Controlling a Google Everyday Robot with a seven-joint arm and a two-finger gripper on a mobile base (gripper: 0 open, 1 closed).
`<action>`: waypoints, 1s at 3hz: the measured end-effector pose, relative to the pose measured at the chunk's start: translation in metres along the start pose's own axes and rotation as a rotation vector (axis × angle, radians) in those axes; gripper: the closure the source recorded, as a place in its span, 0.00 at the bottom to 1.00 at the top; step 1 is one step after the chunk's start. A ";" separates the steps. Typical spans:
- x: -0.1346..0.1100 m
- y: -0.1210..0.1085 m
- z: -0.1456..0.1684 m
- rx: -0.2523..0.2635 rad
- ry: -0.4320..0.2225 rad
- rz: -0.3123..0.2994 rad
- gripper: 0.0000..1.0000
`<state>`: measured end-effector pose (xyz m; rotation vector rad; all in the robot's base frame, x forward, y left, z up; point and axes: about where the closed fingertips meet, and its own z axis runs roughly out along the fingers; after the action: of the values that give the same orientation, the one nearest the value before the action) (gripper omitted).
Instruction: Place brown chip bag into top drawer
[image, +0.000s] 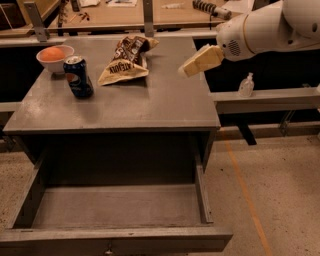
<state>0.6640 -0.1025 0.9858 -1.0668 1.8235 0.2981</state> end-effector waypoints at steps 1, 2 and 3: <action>0.000 0.000 0.000 0.000 -0.001 -0.001 0.00; -0.006 0.000 0.009 0.003 -0.046 0.043 0.00; -0.002 -0.006 0.051 0.017 -0.043 0.118 0.00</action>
Offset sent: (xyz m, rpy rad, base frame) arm 0.0171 0.0141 0.0016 0.1582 -0.0068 -0.0430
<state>0.7007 -0.0742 0.9633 -0.9360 1.8505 0.3718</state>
